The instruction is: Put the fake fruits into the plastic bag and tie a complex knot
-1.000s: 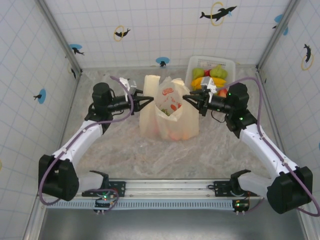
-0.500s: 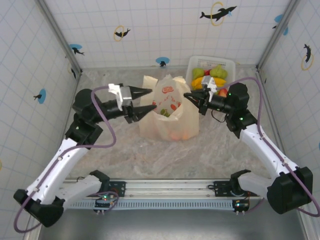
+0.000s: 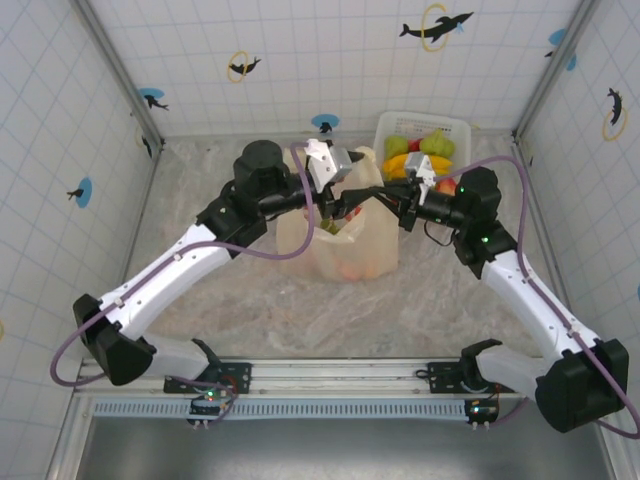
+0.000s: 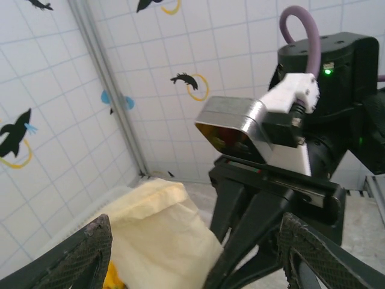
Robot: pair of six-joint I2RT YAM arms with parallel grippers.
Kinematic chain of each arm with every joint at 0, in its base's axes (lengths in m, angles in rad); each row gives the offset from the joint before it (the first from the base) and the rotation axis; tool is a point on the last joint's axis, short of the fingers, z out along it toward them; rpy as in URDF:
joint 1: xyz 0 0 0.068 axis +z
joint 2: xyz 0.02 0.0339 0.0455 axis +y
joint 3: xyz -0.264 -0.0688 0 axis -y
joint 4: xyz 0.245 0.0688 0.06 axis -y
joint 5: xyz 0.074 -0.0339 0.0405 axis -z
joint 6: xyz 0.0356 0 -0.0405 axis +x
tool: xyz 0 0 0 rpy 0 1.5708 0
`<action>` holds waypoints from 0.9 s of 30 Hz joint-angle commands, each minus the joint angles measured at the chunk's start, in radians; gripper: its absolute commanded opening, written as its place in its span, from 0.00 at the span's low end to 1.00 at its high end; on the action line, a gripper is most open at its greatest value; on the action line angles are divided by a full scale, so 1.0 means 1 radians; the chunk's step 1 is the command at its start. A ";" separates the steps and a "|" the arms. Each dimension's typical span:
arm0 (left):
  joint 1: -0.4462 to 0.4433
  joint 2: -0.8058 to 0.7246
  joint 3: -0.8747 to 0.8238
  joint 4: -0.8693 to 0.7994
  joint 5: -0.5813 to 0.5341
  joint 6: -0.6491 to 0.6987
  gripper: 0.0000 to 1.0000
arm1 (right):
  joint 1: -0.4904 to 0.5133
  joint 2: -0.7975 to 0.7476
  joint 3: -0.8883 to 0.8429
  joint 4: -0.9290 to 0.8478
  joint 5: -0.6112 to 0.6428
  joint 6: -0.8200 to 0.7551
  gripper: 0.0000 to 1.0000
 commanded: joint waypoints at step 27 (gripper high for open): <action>0.096 0.087 0.095 0.035 0.303 0.014 0.07 | -0.017 -0.018 0.025 -0.030 -0.037 -0.042 0.29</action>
